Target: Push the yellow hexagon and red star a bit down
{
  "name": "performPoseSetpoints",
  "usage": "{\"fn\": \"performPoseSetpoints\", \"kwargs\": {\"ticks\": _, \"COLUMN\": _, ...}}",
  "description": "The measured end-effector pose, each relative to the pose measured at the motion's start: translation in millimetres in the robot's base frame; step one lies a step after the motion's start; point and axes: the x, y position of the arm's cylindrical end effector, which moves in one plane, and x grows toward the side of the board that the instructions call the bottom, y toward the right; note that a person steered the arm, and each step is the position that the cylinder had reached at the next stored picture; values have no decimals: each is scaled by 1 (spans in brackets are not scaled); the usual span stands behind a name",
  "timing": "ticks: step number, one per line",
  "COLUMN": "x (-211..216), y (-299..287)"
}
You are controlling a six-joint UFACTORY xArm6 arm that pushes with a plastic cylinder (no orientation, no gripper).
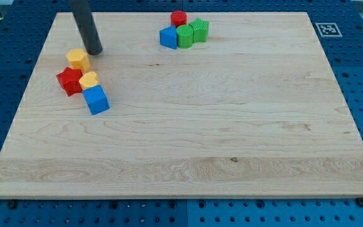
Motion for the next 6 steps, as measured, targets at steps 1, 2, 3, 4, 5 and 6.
{"fn": "performPoseSetpoints", "kwargs": {"ticks": 1, "x": 1, "y": 2}}
{"fn": "performPoseSetpoints", "kwargs": {"ticks": 2, "x": 1, "y": -19}}
{"fn": "performPoseSetpoints", "kwargs": {"ticks": 3, "x": 1, "y": -43}}
{"fn": "performPoseSetpoints", "kwargs": {"ticks": 4, "x": 1, "y": -36}}
{"fn": "performPoseSetpoints", "kwargs": {"ticks": 5, "x": 5, "y": -22}}
{"fn": "performPoseSetpoints", "kwargs": {"ticks": 6, "x": 21, "y": -21}}
